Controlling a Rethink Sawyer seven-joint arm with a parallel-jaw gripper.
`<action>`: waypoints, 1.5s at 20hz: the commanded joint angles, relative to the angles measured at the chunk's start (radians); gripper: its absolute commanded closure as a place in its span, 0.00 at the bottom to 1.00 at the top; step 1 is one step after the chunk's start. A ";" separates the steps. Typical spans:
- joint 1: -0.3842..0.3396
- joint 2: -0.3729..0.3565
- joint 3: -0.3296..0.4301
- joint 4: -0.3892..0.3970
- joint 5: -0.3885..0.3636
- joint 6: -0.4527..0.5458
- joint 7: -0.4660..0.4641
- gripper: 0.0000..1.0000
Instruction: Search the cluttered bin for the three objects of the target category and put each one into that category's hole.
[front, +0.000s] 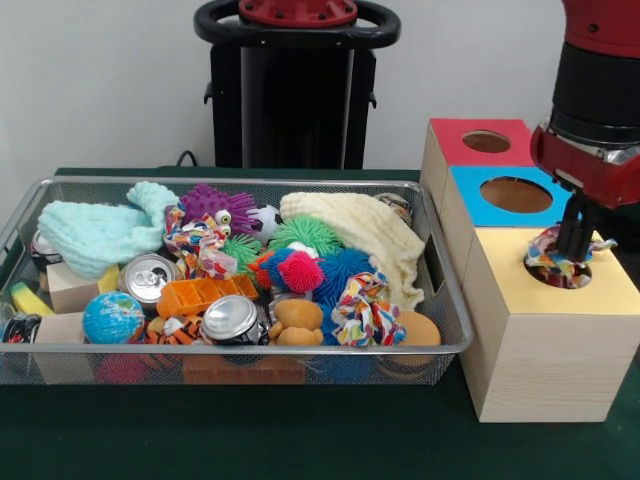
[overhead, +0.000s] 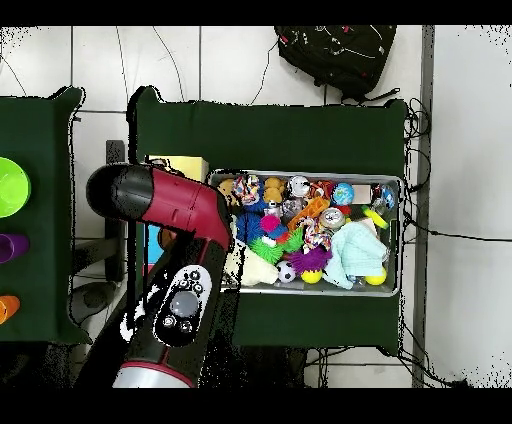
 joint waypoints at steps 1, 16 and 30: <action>-0.037 0.075 0.208 0.141 0.067 -0.132 0.149 1.00; -0.183 0.128 0.320 0.234 0.009 -0.223 0.010 1.00; -0.194 -0.027 0.098 -0.099 -0.163 0.475 0.109 1.00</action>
